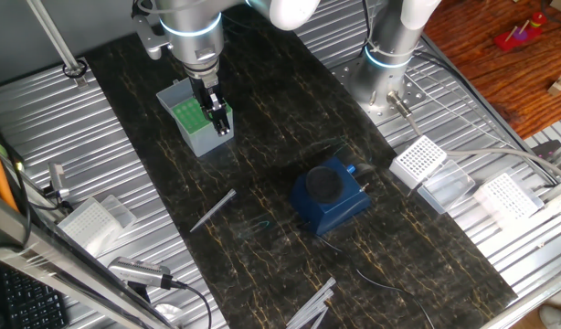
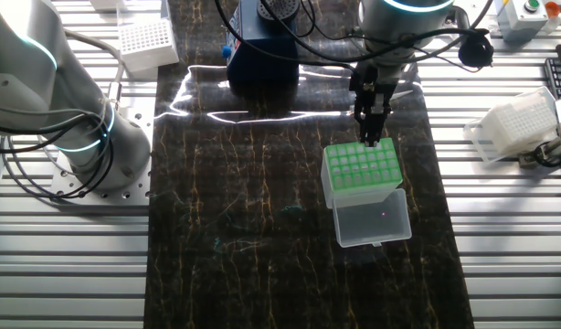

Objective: Insert a large pipette tip into the holder for large pipette tips

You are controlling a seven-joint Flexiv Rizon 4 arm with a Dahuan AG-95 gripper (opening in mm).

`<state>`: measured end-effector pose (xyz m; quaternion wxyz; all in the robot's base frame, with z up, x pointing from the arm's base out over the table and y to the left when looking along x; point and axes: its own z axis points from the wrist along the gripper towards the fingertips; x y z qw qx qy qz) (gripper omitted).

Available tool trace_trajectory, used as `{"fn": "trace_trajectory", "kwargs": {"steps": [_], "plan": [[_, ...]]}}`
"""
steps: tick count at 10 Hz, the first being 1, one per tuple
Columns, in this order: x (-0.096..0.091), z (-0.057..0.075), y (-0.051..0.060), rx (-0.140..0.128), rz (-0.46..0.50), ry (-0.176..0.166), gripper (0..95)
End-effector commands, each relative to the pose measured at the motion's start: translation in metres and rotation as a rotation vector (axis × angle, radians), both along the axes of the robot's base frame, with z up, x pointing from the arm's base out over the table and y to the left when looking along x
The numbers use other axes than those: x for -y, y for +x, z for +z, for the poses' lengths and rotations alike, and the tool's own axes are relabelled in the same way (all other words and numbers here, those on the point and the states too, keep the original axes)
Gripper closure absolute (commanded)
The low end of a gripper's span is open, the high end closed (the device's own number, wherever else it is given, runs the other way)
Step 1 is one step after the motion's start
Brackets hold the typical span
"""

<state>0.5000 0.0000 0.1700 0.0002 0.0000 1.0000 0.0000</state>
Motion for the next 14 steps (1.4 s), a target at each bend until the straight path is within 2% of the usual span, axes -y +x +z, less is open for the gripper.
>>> {"fn": "trace_trajectory", "kwargs": {"steps": [1,6,14], "plan": [[0.0000,0.0000,-0.0001,-0.081,-0.057,0.046,95.0],[-0.0013,0.0000,0.0022,-0.088,-0.054,0.016,95.0],[-0.0016,-0.0002,0.0025,-0.088,-0.034,0.012,95.0]]}}
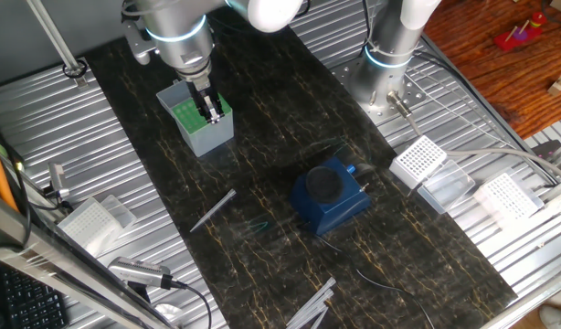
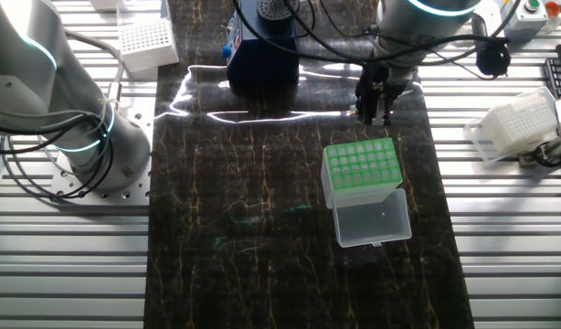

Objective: Insert a large pipette tip into the holder for large pipette tips

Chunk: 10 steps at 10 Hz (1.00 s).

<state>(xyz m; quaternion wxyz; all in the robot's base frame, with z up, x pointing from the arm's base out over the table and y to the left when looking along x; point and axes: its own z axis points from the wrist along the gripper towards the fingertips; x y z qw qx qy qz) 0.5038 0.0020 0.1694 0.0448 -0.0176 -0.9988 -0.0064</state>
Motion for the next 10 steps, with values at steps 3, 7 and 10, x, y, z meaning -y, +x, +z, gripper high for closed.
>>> {"fn": "trace_trajectory", "kwargs": {"steps": [3,7,10], "plan": [[0.000,0.000,-0.001,0.002,0.000,-0.001,95.0],[-0.010,0.003,0.015,0.004,-0.032,-0.009,95.0],[-0.039,0.006,0.049,0.001,-0.097,-0.012,95.0]]}}
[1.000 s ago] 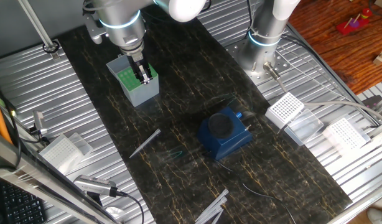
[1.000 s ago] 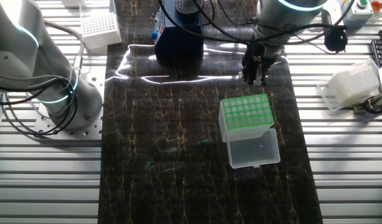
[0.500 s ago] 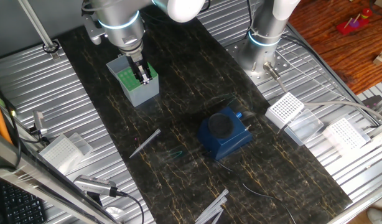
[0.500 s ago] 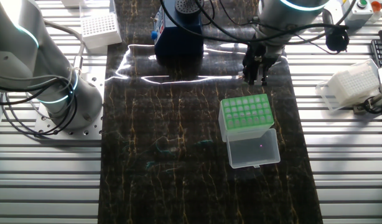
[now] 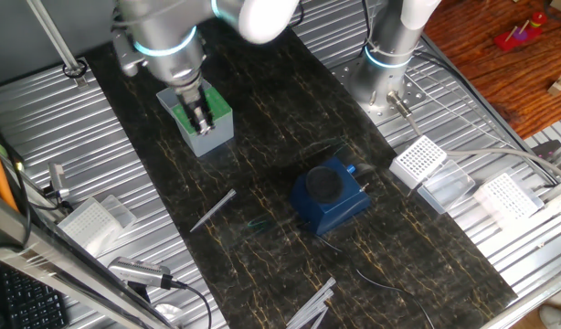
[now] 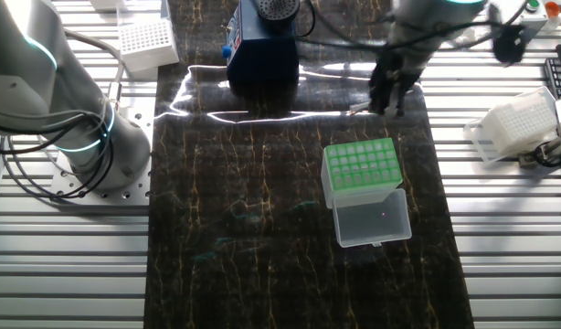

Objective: Insert a large pipette tip into the holder for large pipette tips

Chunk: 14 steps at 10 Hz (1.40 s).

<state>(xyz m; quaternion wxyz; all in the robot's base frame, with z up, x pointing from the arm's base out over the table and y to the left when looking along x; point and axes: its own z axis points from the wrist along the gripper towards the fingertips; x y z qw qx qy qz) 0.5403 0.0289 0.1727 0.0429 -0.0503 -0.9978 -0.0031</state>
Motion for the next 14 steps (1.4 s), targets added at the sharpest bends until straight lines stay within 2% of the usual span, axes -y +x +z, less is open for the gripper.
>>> {"fn": "trace_trajectory", "kwargs": {"steps": [1,4,8,9,10,11,12,13,14], "plan": [[-0.025,0.004,0.024,-0.008,-0.058,-0.004,95.0],[-0.047,0.002,0.042,-0.022,-0.107,-0.007,95.0],[-0.052,-0.009,0.050,-0.007,-0.074,-0.008,95.0],[-0.047,-0.017,0.058,0.000,-0.050,-0.007,95.0],[-0.040,-0.033,0.072,0.016,-0.018,-0.009,95.0],[-0.036,-0.044,0.083,0.022,-0.001,-0.008,95.0],[-0.037,-0.046,0.088,0.025,0.025,-0.007,95.0],[-0.041,-0.043,0.096,0.000,0.071,-0.002,95.0],[-0.044,-0.040,0.100,-0.017,0.099,0.002,95.0]]}}
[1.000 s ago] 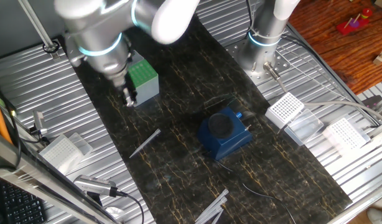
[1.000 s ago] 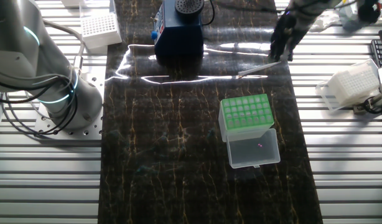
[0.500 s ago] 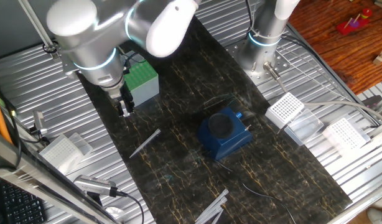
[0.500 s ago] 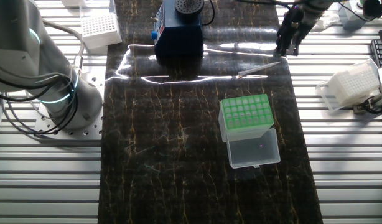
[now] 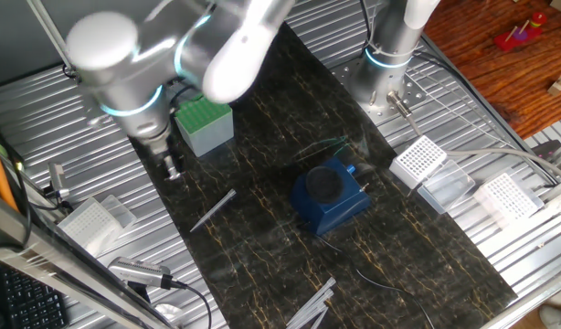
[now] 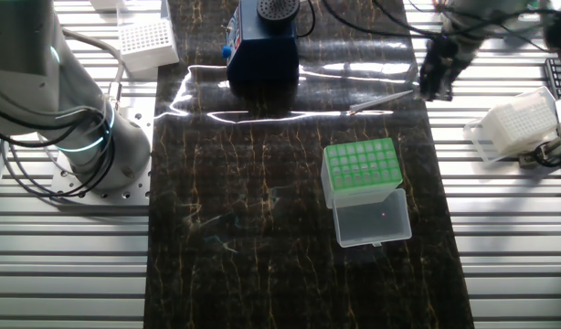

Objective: Insert a large pipette tip into the holder for large pipette tips

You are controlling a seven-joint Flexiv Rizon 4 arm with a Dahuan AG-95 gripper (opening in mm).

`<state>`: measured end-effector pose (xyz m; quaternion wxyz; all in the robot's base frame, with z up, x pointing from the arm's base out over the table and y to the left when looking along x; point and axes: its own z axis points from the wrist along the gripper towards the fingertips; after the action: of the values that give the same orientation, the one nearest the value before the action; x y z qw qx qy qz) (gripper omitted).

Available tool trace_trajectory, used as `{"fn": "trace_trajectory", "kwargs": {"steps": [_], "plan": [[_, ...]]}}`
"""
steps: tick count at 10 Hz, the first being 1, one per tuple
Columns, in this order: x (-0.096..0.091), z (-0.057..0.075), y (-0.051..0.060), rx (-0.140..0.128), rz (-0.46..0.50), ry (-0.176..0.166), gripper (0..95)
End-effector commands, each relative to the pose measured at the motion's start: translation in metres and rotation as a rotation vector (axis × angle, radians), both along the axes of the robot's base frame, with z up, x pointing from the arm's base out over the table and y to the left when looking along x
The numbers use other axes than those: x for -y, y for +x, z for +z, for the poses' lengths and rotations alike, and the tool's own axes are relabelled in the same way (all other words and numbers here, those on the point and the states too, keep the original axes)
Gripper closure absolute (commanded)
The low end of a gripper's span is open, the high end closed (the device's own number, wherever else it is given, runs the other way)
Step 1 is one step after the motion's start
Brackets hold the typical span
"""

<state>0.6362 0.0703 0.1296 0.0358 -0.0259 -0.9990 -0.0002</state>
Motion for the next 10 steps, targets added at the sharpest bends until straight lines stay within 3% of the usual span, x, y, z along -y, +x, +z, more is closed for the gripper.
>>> {"fn": "trace_trajectory", "kwargs": {"steps": [1,4,5,6,7,10], "plan": [[-0.004,0.004,0.005,-0.029,0.062,0.001,95.0],[-0.007,0.006,0.009,-0.069,0.106,-0.020,95.0],[-0.009,0.008,0.011,-0.100,0.109,-0.018,95.0],[-0.011,0.009,0.014,-0.113,0.104,-0.018,95.0],[-0.012,0.009,0.016,-0.120,0.095,-0.017,95.0],[-0.012,0.009,0.016,-0.096,0.076,-0.019,95.0]]}}
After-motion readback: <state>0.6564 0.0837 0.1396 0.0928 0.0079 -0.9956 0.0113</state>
